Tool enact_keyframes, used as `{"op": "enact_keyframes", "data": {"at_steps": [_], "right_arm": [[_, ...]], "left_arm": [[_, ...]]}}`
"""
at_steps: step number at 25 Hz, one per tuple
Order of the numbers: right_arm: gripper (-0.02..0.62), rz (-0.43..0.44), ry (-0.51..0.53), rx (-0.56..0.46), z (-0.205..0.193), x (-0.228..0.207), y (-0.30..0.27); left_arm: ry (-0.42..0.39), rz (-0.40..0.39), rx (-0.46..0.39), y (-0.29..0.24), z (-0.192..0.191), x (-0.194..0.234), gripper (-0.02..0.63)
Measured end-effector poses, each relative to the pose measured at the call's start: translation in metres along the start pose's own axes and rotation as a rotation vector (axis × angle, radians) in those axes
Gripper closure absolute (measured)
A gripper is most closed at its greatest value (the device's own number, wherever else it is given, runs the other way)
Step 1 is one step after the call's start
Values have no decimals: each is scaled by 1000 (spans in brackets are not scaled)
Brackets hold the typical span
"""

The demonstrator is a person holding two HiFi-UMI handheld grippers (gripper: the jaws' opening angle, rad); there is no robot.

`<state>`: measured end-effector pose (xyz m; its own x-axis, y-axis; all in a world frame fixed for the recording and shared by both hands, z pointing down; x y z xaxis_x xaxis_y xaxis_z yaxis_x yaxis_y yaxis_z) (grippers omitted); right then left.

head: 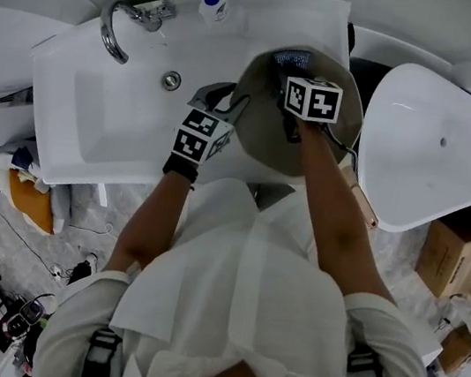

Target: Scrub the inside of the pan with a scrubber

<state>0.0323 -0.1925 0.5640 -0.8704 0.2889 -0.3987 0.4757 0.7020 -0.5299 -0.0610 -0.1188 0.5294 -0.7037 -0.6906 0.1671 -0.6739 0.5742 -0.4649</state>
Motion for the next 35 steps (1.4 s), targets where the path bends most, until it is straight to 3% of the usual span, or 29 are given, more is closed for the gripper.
{"op": "enact_keyframes", "data": {"at_steps": [2, 4, 9, 14, 18, 23, 28, 31, 35], "right_arm": [[503, -85, -13, -45, 8, -17, 4], [503, -85, 2, -47, 7, -16, 4], [503, 144, 38, 71, -21, 35, -6], [503, 369, -65, 235, -57, 77, 12], [505, 511, -76, 368, -78, 95, 31], [506, 650, 6, 547, -99, 107, 60], [507, 732, 122, 704, -116, 109, 92], [509, 748, 198, 820, -126, 102, 112], [512, 697, 381, 1033, -140, 75, 139]], "left_arm": [[1, 2, 0, 0, 1, 0, 465], [3, 4, 3, 0, 1, 0, 465], [13, 9, 3, 0, 1, 1, 465], [33, 20, -6, 0, 2, 0, 464], [38, 38, -10, -1, 1, 2, 466], [20, 79, -13, -4, 1, 6, 490], [-8, 126, -12, -5, 1, 13, 538], [-2, 133, -9, -6, 0, 13, 541], [1, 139, -12, -7, -1, 14, 545]]}}
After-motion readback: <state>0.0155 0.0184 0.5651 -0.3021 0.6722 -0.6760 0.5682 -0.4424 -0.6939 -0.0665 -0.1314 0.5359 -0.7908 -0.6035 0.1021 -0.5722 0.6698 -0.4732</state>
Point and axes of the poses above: the fingertips, and each gripper's own axes: y backward along the fingers, x to its left, z out of its top, the point moved 1 cm from there along y, backward along the fingers, and after that the axes turned 10 degrees about -x, right-handed, at the moved point
